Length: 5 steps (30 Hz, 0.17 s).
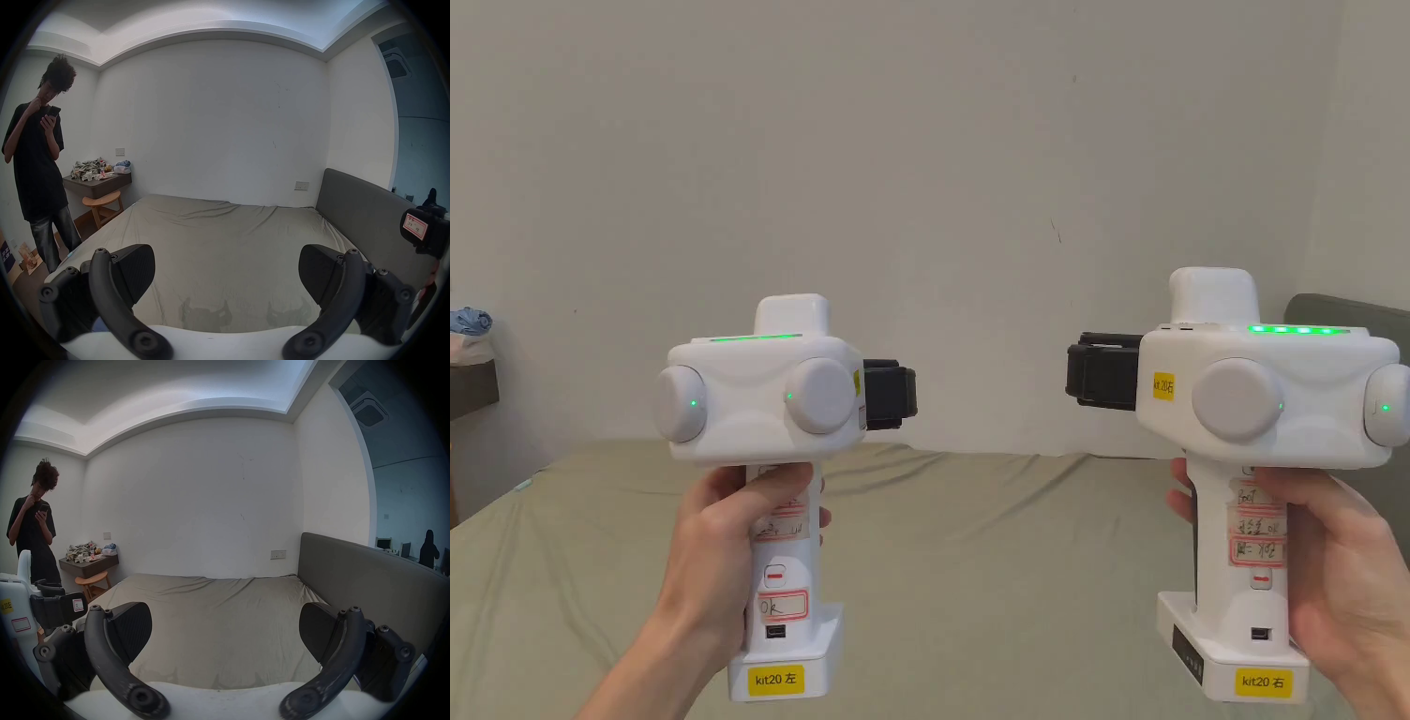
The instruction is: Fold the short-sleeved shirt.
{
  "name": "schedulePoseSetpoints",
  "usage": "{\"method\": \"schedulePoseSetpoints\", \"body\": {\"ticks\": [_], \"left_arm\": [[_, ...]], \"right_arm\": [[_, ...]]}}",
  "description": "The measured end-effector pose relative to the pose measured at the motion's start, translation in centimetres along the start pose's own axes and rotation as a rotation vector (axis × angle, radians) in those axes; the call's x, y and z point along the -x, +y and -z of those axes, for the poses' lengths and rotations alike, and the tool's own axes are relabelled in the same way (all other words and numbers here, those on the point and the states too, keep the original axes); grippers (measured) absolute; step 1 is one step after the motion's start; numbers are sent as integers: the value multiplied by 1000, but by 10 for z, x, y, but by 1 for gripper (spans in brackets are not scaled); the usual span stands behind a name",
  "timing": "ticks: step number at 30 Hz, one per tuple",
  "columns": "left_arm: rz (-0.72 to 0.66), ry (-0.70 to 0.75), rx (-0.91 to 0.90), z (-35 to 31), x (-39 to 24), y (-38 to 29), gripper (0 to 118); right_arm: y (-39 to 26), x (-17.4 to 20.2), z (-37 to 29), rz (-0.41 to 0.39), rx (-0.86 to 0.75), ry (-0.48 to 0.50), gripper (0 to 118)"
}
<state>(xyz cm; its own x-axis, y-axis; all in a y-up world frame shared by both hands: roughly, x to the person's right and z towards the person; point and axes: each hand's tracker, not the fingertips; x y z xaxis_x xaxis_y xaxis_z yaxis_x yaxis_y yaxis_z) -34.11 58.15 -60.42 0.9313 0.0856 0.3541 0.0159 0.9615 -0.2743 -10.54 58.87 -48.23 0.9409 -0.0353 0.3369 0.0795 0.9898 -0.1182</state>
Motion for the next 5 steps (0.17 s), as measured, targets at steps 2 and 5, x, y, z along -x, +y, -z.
{"method": "schedulePoseSetpoints", "body": {"ticks": [2,5], "left_arm": [[-1,4,6,0,-1,-1,117],[-8,-5,18,1,-2,-2,117]], "right_arm": [[1,-3,-1,16,14,11,118],[1,-7,-1,34,11,20,118]]}}
